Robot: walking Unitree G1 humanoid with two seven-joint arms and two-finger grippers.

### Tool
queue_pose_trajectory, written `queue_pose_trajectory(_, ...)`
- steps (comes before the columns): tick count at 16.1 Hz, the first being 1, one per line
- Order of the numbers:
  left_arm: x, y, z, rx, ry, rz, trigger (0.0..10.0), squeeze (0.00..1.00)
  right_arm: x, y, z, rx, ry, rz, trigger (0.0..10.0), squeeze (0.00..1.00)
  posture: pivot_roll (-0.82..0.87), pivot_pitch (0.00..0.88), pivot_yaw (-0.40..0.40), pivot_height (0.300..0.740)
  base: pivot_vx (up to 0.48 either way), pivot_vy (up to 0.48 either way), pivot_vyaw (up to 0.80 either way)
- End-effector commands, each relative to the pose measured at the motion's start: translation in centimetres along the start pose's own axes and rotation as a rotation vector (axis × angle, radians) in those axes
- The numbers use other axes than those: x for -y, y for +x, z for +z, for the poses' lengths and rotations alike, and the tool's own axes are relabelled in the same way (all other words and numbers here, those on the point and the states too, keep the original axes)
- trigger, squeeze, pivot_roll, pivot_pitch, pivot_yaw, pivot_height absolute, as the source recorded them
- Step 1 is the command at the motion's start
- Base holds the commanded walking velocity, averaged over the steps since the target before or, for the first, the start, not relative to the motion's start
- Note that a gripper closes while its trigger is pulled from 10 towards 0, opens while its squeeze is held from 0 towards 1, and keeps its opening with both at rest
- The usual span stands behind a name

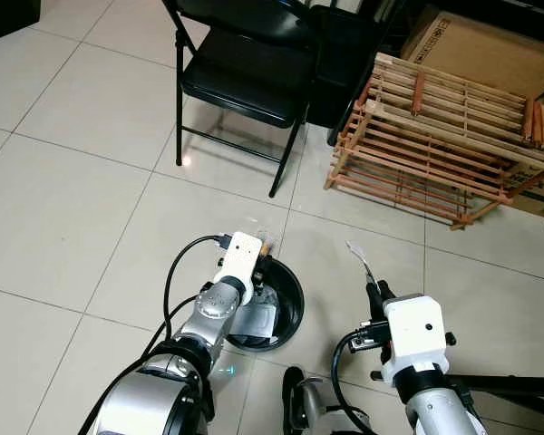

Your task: Picking trash to rubbish bin

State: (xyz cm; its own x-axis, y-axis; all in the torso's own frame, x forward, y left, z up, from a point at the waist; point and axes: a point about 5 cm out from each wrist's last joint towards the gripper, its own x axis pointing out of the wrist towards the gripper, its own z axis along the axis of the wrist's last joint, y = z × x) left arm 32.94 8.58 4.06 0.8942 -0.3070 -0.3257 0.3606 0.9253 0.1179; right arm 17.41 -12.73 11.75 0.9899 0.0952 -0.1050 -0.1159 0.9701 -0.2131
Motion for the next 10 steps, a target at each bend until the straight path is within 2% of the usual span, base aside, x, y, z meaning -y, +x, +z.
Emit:
queue_pose_trajectory(1, 0.73, -0.34, -1.21, -0.039, -0.006, -0.012, 10.0, 1.0, 0.33, -0.31, -0.08, -0.015, -0.019, -0.006, 10.0, 0.0, -0.18, 0.34, -0.134, 0.74, 0.0, 0.0, 0.0)
queue_pose_trajectory(7, 0.74, -0.34, -1.24, -0.042, -0.004, -0.01, 10.0, 1.0, 0.37, -0.18, -0.16, -0.015, -0.024, -0.001, 10.0, 0.0, -0.18, 0.33, -0.134, 0.74, 0.0, 0.0, 0.0)
queue_pose_trajectory(10, 0.13, -0.37, -1.11, -0.034, -0.002, 0.02, 10.0, 1.0, 0.27, 0.16, -0.26, -0.011, -0.027, 0.01, 10.0, 0.0, -0.15, 0.319, -0.128, 0.74, 0.0, 0.0, 0.0)
